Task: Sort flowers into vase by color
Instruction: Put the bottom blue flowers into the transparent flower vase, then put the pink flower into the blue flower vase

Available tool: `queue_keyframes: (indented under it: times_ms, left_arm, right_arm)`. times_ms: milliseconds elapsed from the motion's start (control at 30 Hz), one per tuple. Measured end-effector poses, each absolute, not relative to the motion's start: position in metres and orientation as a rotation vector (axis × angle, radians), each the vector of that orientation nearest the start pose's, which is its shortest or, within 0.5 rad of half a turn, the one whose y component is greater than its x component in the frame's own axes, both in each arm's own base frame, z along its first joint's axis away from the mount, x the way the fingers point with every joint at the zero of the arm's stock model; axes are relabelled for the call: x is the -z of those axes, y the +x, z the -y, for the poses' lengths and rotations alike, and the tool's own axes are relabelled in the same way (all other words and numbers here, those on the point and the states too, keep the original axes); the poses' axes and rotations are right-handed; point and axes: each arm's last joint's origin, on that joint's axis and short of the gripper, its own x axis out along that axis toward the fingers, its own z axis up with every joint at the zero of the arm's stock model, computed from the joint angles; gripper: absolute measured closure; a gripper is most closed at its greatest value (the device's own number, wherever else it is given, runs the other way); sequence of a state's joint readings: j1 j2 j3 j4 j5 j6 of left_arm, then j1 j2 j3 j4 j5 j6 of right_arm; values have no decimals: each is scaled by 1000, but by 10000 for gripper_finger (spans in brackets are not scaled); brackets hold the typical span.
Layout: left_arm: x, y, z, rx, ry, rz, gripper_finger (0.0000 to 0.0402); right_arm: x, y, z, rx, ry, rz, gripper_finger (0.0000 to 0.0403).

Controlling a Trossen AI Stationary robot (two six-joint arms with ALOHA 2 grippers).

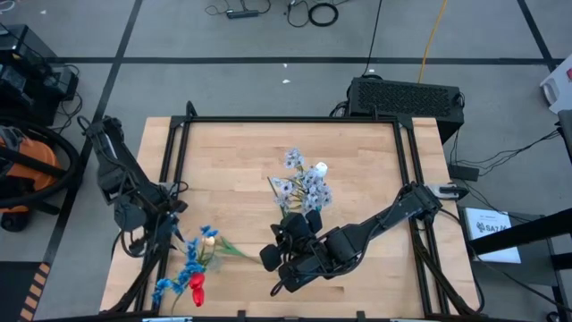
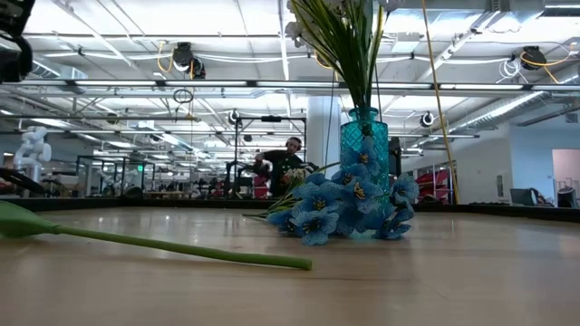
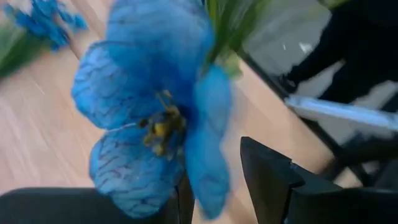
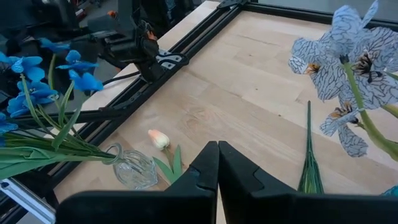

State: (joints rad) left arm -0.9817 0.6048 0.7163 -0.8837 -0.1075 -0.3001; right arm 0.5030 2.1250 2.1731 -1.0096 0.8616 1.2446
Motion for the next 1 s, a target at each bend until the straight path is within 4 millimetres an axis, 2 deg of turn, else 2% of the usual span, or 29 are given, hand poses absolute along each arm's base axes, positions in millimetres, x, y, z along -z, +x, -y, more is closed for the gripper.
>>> queue_keyframes:
  times_ms: [300, 467, 633, 800, 1000]
  left_arm:
    - [-262, 54, 76, 691, 270, -963, 276]
    - [-274, 43, 58, 607, 349, -1031, 276]
    - [-291, 41, 47, 515, 361, -895, 276]
    - [-295, 38, 34, 394, 420, -799, 276]
    - [-297, 34, 22, 260, 361, -707, 281]
  right_arm:
    - [-329, 407, -196, 705, 577, -405, 403]
    - [-329, 407, -196, 704, 576, -406, 403]
    - [-329, 409, -194, 681, 602, -439, 403]
    - [-324, 417, -200, 547, 630, -543, 403]
    - [-294, 434, -213, 468, 637, -616, 403]
